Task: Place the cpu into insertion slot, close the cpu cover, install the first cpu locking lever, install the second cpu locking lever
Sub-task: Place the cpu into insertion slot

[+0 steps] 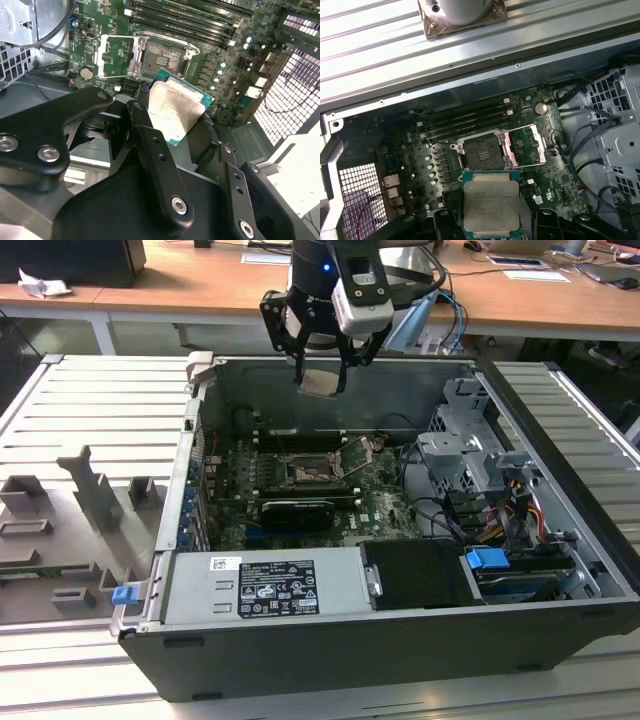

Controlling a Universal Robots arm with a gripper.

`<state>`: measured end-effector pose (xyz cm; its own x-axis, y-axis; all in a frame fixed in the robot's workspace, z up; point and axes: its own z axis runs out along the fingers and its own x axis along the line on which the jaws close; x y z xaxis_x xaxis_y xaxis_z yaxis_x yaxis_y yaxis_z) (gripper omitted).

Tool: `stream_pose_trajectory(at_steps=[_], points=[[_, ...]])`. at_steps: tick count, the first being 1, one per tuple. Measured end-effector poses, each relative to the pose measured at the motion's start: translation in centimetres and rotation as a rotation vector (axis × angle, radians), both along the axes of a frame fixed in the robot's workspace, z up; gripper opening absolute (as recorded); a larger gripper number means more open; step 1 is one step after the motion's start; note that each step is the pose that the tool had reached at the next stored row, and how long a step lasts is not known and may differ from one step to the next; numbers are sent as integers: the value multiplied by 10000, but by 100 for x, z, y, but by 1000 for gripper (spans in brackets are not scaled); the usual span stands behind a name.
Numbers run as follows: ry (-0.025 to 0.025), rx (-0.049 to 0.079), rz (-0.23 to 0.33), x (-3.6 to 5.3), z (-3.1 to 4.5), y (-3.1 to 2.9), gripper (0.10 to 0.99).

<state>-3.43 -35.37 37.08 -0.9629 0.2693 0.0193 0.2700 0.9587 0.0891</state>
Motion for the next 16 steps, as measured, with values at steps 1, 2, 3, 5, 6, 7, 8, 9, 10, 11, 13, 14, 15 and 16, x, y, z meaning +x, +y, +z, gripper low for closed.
stream_pose_trajectory(at_steps=[1, 2, 3, 5, 6, 7, 8, 9, 10, 11, 13, 14, 15, 16], points=[[0, 0, -32, 0, 0, 0, 541], [0, 0, -56, 0, 0, 0, 541], [0, 0, -94, 0, 0, 0, 541], [0, 0, -167, 0, 0, 0, 541], [0, 0, -201, 0, 0, 0, 541], [0, 0, -245, 0, 0, 0, 541], [0, 0, -270, 0, 0, 0, 541], [0, 0, -296, 0, 0, 0, 541], [0, 0, -341, 0, 0, 0, 541], [0, 0, -381, 0, 0, 0, 541], [0, 0, -455, 0, 0, 0, 541], [0, 0, -477, 0, 0, 0, 541], [0, 0, -503, 0, 0, 0, 541], [0, 0, -525, 0, 0, 0, 541]])
